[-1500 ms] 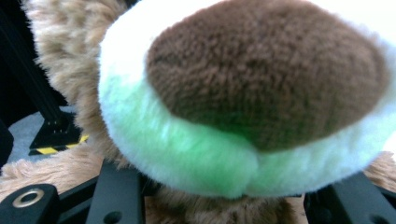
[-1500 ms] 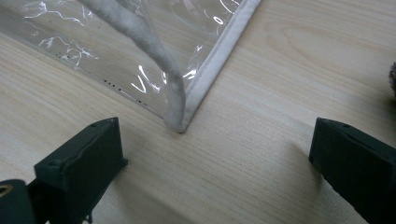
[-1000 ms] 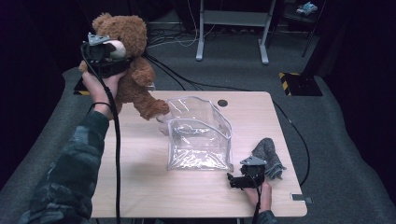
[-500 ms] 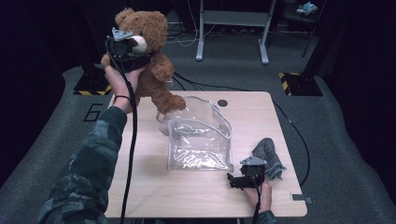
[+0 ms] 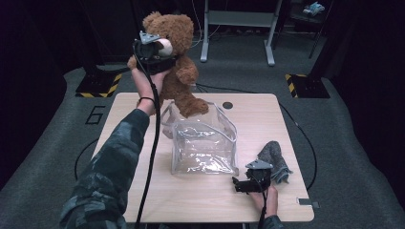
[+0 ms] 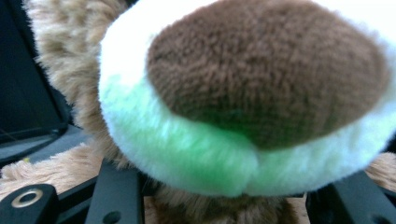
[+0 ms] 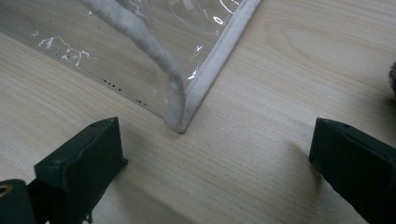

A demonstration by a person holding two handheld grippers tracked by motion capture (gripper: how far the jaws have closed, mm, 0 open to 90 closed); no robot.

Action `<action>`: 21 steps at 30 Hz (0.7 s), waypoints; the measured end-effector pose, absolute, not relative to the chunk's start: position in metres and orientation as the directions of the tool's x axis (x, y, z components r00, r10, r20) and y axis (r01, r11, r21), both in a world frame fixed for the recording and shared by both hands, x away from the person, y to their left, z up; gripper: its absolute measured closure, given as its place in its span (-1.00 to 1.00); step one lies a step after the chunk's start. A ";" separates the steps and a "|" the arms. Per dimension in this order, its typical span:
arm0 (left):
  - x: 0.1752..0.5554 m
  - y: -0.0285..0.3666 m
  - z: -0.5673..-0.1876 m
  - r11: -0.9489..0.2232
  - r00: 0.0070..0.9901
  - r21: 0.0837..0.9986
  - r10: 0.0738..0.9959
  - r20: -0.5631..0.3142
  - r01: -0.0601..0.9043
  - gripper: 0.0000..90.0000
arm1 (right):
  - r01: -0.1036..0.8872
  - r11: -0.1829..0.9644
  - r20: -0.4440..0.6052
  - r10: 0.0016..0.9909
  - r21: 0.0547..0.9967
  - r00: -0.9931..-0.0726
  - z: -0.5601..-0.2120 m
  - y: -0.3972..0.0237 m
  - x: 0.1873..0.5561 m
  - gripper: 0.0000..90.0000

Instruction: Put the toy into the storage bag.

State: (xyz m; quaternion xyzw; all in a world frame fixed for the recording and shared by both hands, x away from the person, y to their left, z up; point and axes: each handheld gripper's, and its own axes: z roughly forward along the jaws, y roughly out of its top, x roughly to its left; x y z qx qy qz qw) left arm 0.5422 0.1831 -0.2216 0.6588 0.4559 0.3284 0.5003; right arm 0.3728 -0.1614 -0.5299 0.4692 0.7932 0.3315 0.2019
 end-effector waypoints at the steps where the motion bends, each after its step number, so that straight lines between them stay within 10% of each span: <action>1: 0.543 0.180 -0.223 -0.070 0.373 0.959 0.927 -0.039 0.276 0.07 | 0.611 0.338 -0.008 0.879 0.715 -0.477 -0.530 -0.161 0.373 -0.95; 21: 0.548 0.144 -0.256 -0.012 0.422 0.952 0.898 -0.125 0.307 0.06 | 0.612 0.337 -0.007 0.880 0.716 -0.476 -0.530 -0.161 0.373 -0.95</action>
